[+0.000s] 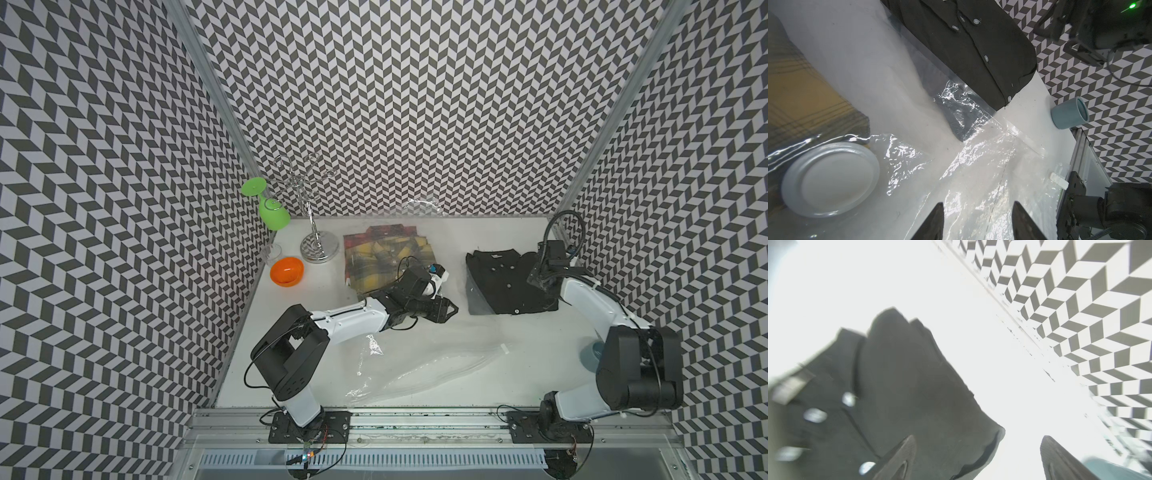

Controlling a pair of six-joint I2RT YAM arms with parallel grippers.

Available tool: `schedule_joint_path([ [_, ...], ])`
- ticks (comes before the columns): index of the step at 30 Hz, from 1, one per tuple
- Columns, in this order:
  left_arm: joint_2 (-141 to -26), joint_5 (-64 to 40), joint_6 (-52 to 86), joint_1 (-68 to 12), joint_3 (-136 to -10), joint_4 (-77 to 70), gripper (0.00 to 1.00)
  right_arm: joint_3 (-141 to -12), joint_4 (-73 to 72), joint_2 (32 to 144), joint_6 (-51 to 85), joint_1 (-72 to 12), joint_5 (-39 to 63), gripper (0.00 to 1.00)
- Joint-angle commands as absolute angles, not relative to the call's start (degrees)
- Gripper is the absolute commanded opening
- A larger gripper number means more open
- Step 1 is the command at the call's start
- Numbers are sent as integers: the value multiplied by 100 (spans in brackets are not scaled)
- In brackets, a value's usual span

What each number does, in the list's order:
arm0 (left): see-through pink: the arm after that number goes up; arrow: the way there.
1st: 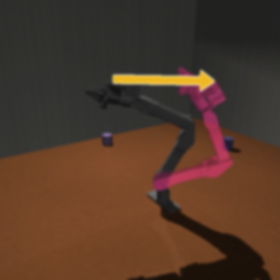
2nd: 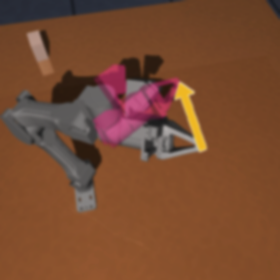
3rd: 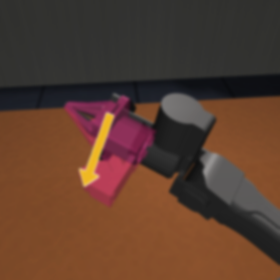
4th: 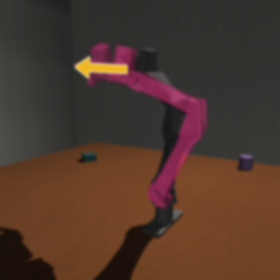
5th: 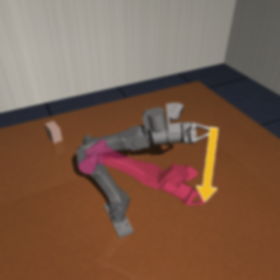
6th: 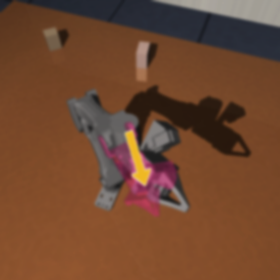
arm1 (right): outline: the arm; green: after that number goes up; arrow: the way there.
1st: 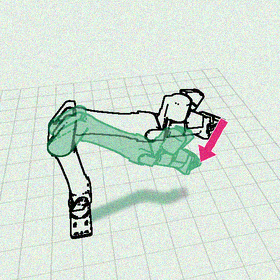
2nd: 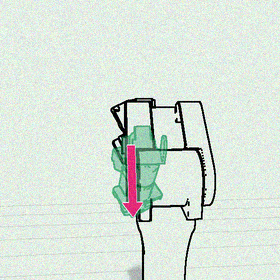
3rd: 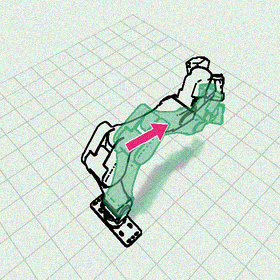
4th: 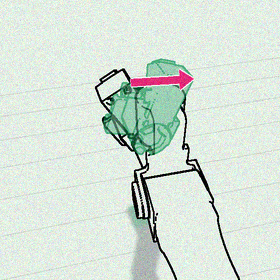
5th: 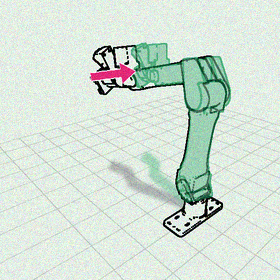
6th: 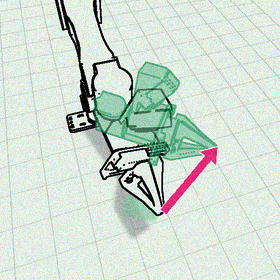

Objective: Place the folded shirt into the vacuum bag
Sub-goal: Move the shirt at the center of the board.

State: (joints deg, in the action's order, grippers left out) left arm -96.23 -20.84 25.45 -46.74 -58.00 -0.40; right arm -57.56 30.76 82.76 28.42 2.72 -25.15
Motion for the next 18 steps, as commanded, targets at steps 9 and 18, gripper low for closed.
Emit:
schedule_joint_path([
  [9, -9498, -2028, 2434, -4650, -5821, -46, 53, -4939, 2426, 7223, 3093, 287, -522, 94],
  [18, -9955, -2237, 2653, -5049, -6357, -332, 54, -5227, 2140, 7811, 3312, 72, 858, 86],
])
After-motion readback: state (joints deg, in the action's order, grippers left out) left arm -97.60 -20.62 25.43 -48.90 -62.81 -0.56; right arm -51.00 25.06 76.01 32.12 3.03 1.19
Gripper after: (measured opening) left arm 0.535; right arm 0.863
